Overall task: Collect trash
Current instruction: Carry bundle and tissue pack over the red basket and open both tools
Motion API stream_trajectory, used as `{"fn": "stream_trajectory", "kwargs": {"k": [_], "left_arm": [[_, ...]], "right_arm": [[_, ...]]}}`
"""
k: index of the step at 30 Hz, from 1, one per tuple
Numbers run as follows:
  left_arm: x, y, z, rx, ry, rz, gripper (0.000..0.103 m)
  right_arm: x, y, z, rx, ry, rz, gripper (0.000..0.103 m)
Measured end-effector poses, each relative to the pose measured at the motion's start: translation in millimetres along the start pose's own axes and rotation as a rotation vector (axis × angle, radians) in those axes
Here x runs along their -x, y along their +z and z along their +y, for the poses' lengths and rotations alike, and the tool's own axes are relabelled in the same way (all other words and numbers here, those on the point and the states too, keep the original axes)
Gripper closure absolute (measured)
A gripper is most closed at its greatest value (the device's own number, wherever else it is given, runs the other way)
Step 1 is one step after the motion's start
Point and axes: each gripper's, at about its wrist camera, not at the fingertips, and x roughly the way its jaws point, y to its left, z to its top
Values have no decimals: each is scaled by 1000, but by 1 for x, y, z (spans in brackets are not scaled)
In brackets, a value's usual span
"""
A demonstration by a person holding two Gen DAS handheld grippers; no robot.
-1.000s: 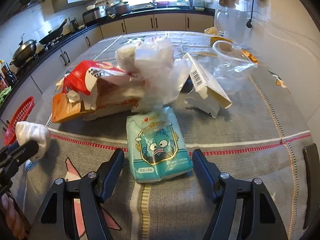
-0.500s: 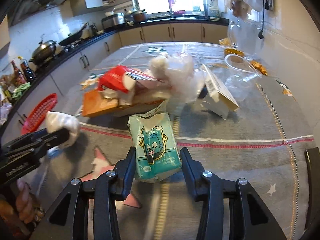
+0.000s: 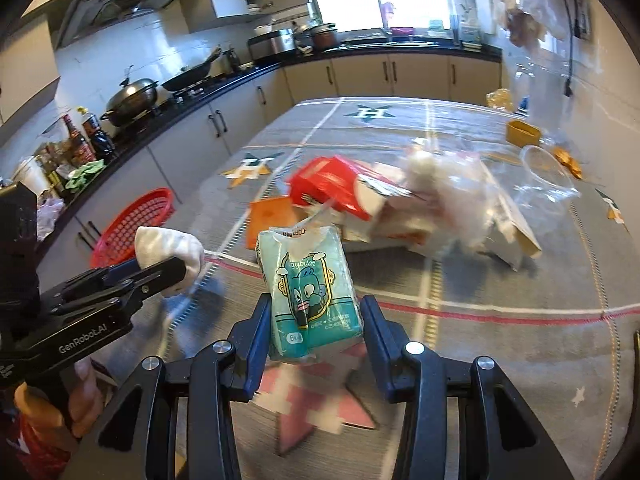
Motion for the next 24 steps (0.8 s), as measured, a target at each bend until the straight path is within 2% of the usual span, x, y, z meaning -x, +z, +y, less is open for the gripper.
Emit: {"fn": "stream_trajectory", "kwargs": {"k": [6,13,24], "left_arm": [[17,8,31,45,54,-46,56],[40,20,86,121,153,-106,56],[47,27,164,224,259,-113,56]], "right_arm": [[-11,13,25,28,66,21,55],[-28,40,68,74,166,49,55],[-74,84,141,112,347,118,55]]}}
